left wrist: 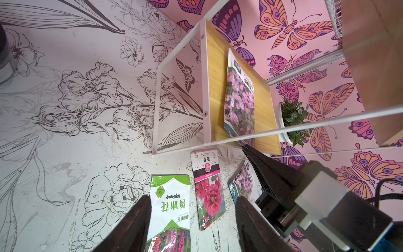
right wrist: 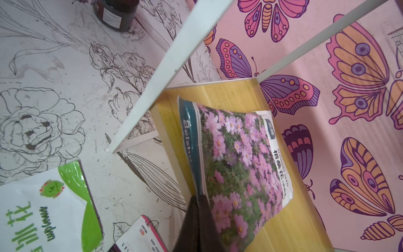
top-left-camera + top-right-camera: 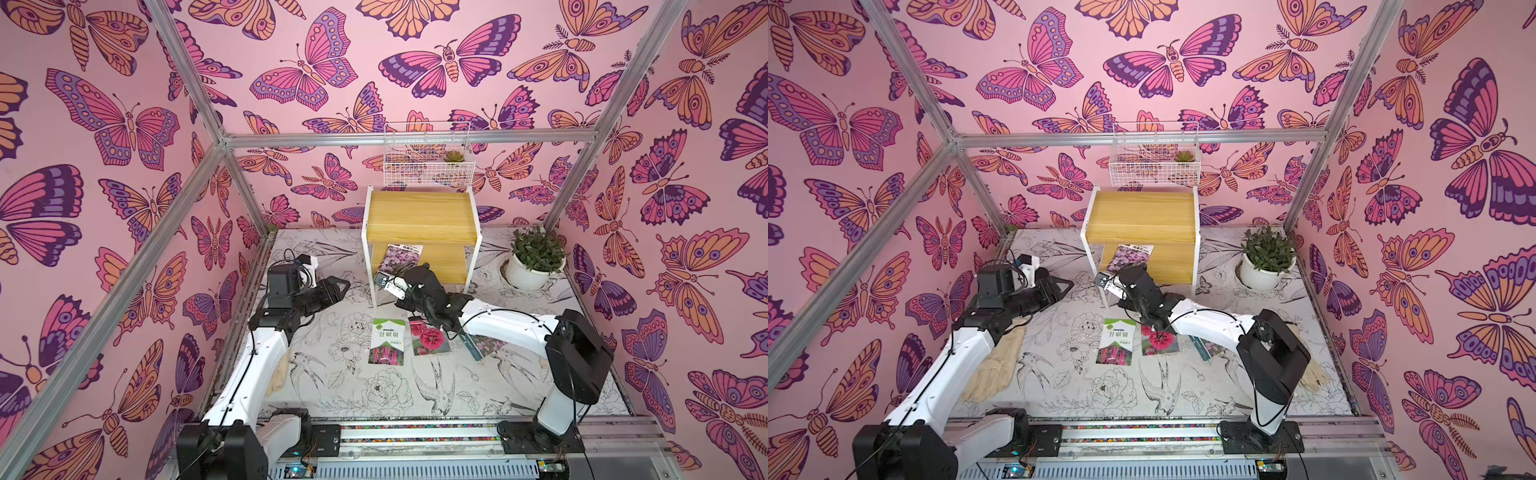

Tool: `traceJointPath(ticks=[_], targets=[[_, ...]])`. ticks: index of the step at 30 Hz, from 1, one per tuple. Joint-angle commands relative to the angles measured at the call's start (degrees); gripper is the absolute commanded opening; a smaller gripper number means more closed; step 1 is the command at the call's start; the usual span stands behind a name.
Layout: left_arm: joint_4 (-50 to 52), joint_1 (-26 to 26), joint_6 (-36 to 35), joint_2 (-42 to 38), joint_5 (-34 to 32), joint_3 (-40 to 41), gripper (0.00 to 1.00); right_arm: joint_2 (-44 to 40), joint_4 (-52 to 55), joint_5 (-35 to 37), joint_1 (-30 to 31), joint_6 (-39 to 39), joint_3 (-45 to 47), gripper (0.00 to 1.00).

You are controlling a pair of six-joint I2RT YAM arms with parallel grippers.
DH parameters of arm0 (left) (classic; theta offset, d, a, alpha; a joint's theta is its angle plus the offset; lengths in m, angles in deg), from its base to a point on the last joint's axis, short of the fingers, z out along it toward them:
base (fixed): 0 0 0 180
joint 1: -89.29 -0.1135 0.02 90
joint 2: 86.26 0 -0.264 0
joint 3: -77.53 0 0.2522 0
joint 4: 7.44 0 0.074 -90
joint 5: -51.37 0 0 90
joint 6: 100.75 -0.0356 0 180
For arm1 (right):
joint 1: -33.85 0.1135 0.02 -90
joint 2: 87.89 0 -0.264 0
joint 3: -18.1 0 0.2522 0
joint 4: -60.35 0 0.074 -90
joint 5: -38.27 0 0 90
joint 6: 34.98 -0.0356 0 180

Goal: Take the seed bag off the shelf
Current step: Pick up the seed packet from the shelf.

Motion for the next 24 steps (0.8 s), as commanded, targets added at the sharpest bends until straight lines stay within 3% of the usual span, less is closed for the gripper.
traceJointPath(ticks=[1,12,24], targets=[[1.39,-0.49,-0.98,-0.58,0.72,0.72,0.64,-1.72,-0.04,1.15,-0.63,-1.23,0.85,0.00],[1.42,-0.49,-1.00,-0.51,0.48,0.45,0.64,-8.90,1.56,0.44,1.78,-2.54,3.98,0.00],[3.46,-3.30,-1.69,1.45,1.08,-5.73,0.65,-23.68,6.45,9.14,16.28,-10.95,12.90,0.00]])
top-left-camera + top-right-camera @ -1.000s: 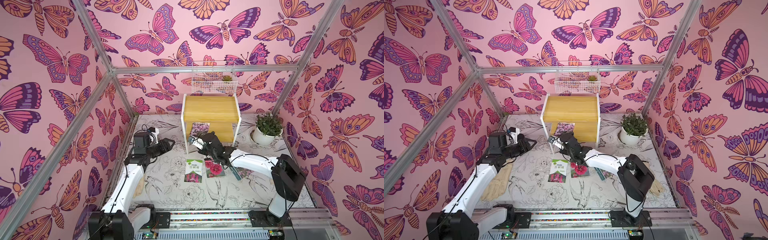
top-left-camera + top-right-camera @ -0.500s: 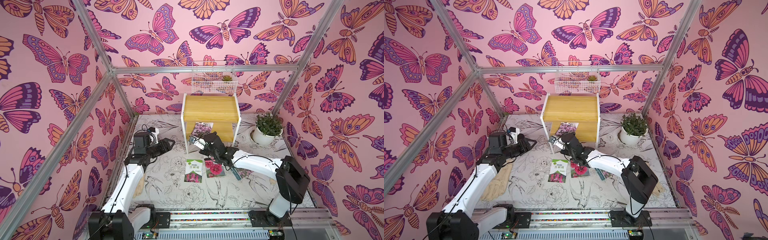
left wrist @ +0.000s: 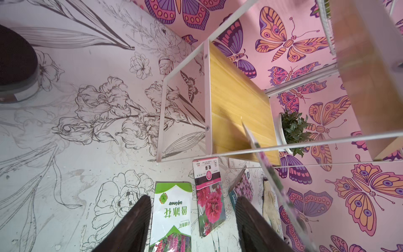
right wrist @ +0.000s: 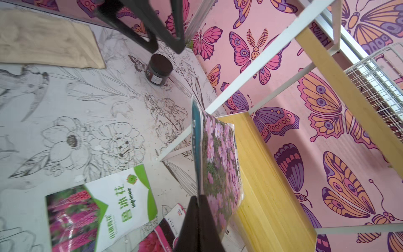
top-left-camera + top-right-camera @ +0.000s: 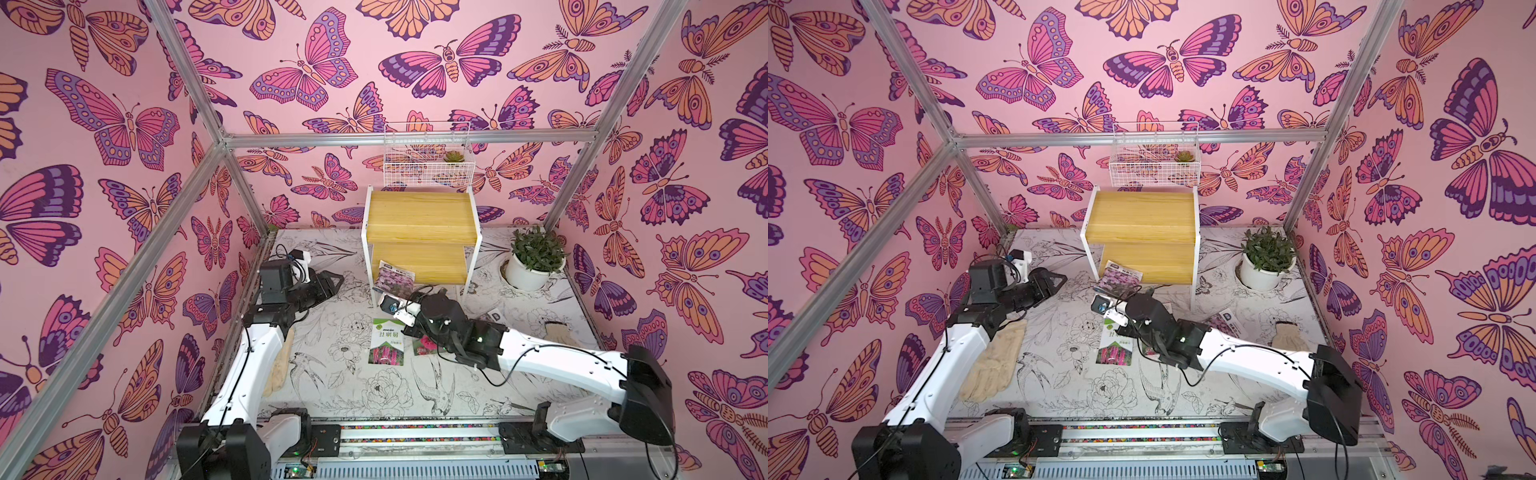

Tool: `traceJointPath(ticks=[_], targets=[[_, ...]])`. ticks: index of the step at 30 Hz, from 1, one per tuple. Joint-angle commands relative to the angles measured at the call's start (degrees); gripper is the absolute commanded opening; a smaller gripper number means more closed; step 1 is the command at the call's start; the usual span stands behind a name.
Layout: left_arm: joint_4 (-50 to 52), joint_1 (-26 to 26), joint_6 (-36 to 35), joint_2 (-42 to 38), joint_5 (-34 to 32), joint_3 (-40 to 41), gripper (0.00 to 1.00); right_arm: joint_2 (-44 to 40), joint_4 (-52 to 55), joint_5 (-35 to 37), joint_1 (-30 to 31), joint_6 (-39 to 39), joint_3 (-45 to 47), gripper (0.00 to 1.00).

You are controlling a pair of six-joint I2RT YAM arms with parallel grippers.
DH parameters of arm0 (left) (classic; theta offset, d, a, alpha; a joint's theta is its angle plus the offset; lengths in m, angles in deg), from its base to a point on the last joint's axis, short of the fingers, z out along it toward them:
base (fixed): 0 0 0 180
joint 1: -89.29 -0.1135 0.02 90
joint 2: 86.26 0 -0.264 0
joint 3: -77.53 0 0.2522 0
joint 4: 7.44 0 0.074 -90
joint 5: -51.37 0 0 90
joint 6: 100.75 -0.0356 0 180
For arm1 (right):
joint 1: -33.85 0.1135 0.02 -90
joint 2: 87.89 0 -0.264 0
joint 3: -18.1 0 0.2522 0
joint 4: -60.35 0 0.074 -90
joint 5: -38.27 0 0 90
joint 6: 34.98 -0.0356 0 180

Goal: Take the seed bag off the shelf
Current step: Pick up the seed packet from the shelf, then place the seed packet at the center of the board.

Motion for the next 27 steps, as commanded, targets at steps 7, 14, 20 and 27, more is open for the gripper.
traceJointPath(ticks=[7,14,20,27], targets=[[0.97,-0.53,-1.00,-0.33,0.80,-0.91,0.65,-5.64,6.94,8.40,9.60,-5.99,1.24,0.00],[1.32,-1.43,-1.07,-1.14,0.79,-1.27,0.65,-1.91,6.33,8.81,13.64,-4.14,-2.59,0.00],[4.47,-3.63,-1.68,-2.94,-2.86,-0.98,0.65,4.82,-2.33,11.29,13.34,1.16,-4.16,0.00],[7.49,-6.44,-1.97,-4.24,-7.97,2.78,0.66,16.93,-5.19,5.84,9.93,3.44,-12.56,0.00]])
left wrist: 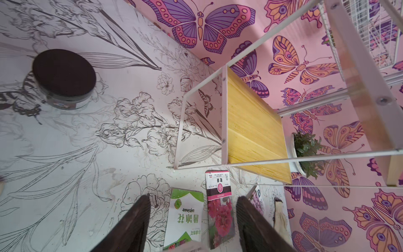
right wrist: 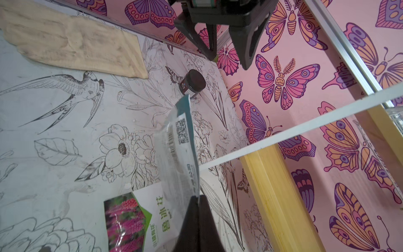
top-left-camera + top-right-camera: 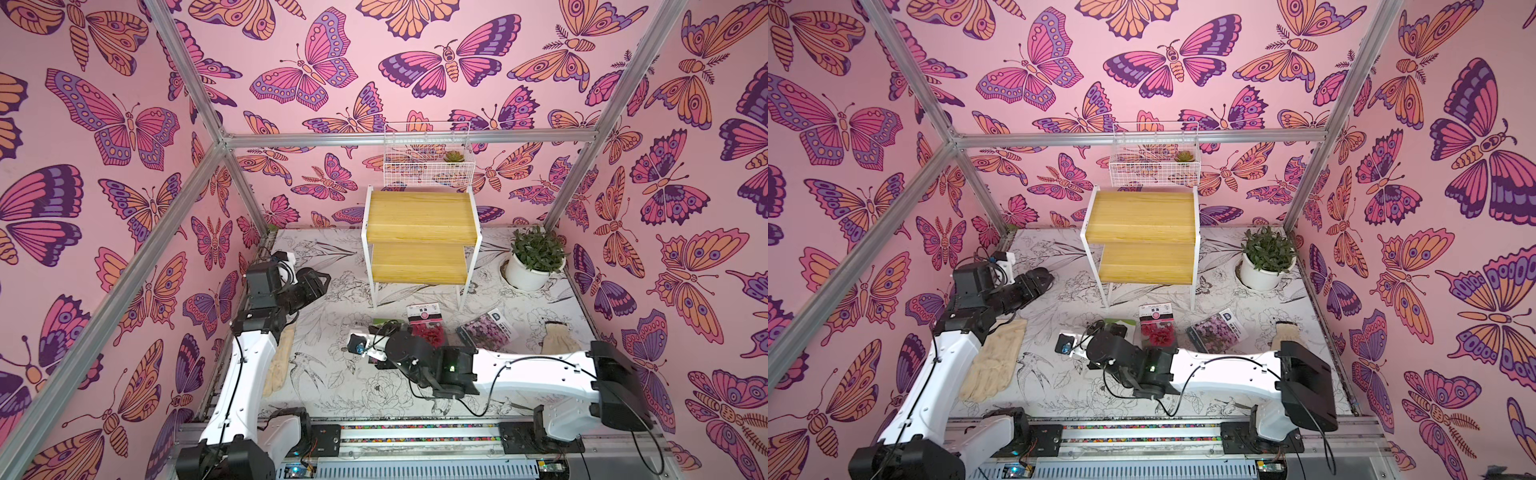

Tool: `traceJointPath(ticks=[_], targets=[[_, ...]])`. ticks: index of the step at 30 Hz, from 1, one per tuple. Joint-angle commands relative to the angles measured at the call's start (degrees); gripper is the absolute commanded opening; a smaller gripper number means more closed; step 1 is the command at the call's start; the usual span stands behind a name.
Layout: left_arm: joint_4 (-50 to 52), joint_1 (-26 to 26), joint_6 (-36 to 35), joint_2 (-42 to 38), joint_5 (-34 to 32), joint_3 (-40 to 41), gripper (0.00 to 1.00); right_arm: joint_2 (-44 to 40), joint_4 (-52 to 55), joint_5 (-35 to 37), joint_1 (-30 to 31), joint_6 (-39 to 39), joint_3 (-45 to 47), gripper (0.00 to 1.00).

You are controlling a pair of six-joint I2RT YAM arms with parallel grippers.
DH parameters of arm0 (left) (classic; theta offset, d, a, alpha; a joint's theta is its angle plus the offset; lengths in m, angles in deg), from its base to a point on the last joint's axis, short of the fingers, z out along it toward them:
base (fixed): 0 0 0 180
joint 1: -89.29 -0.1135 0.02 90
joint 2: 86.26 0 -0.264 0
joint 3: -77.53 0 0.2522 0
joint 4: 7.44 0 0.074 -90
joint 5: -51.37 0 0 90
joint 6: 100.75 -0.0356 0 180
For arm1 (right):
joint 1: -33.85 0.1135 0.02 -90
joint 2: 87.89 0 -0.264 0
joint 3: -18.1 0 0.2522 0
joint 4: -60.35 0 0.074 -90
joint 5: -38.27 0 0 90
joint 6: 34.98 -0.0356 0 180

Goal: Take the seed bag off the shelf
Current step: Place the seed packet at the center of the board.

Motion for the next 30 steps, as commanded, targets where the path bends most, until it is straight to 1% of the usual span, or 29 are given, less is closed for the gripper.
traceJointPath(ticks=[1,7,10,14,17,22,30], targets=[[3.93,-2.46,-1.90,-0.15,-3.17,2.10,0.66,4.65,-3.26,-4.19,-2.67,1.00,-4.94,0.00],[3.39,-6.37,-1.69,-1.28,-2.91,5.03,0.67,10.98,-2.77,-7.09,-6.22,2.89,-10.19,0.00],[2.19,-6.96,-1.22,-1.95,-2.92,6.86,0.68,13.50,-1.49,-10.31,-9.50,2.65,-12.85,0.00],[0.46,-7.28,-0.41,-2.12,-2.69,8.78,0.68,16.45,-1.05,-12.58,-11.43,3.35,-15.15,0.00],[-0.22,-7.42,-0.11,-1.83,-2.28,9.18,0.68,18.39,-0.34,-14.21,-11.36,2.40,-15.74,0.00],[-0.37,-7.54,-0.37,-2.00,-2.10,9.31,0.68,19.56,-3.97,-14.11,-10.19,0.24,-11.63,0.00],[-1.35,-7.72,-0.20,-1.45,-0.58,9.56,0.68,19.83,-4.68,-13.46,-5.32,-3.43,-7.49,0.00]])
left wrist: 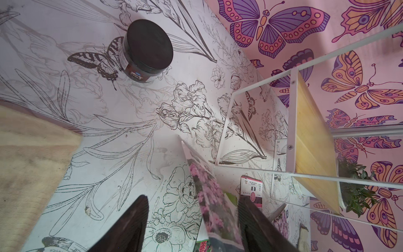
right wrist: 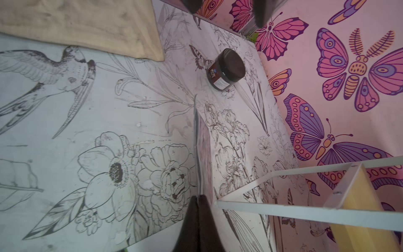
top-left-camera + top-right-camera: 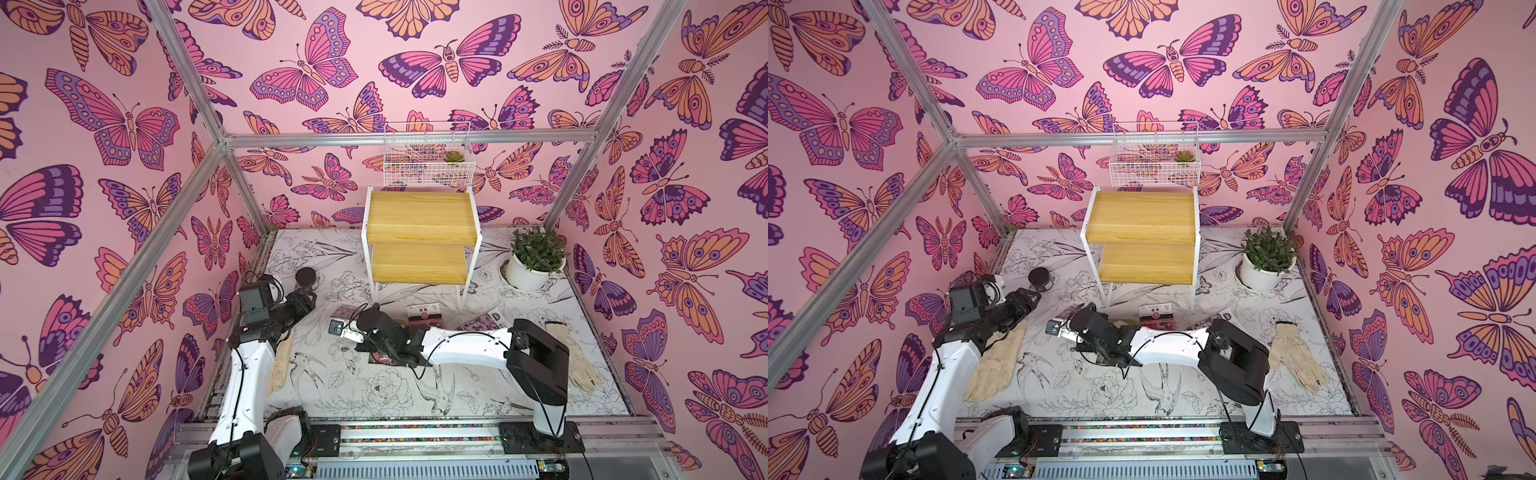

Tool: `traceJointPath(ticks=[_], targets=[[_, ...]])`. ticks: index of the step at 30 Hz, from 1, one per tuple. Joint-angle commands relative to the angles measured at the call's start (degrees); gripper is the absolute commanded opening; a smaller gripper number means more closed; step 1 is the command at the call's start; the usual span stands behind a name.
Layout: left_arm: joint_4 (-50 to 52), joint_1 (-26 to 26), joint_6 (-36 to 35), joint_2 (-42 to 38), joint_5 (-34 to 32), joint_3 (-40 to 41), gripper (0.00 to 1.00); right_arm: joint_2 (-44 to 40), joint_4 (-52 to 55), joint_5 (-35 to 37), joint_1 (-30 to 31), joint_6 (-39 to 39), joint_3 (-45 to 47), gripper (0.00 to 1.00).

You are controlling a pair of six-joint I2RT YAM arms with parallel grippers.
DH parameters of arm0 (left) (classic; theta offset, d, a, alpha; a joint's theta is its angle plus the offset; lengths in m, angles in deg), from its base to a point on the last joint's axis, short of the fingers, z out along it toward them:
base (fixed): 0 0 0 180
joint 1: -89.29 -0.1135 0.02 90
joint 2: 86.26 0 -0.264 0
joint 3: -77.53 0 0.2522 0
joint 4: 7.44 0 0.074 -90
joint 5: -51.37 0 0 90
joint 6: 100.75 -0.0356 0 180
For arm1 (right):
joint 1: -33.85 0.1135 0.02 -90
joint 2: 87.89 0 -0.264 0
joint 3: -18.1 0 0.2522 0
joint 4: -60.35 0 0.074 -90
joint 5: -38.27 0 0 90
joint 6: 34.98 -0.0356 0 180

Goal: Take the seed bag off the shelf
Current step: Place the seed packet at the center of the board.

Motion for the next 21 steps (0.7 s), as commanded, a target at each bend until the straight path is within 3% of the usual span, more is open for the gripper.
traceJointPath(ticks=[1,14,21], targets=[[-1.65,-0.50,0.19,0.00,1.82,1.29,0.68,0.82,-1.85,-0.22,2.35,-3.22,1.60,0.00],[-3.36,-0.50,0.59,0.63,2.27,2.75,0.68,5.57,-4.20,-4.79,3.98,-11.49,3.02,0.00],[-3.63,-0.50,0.90,0.54,2.71,2.81,0.68,7.82,-4.31,-6.70,4.94,-12.02,1.90,0.00]])
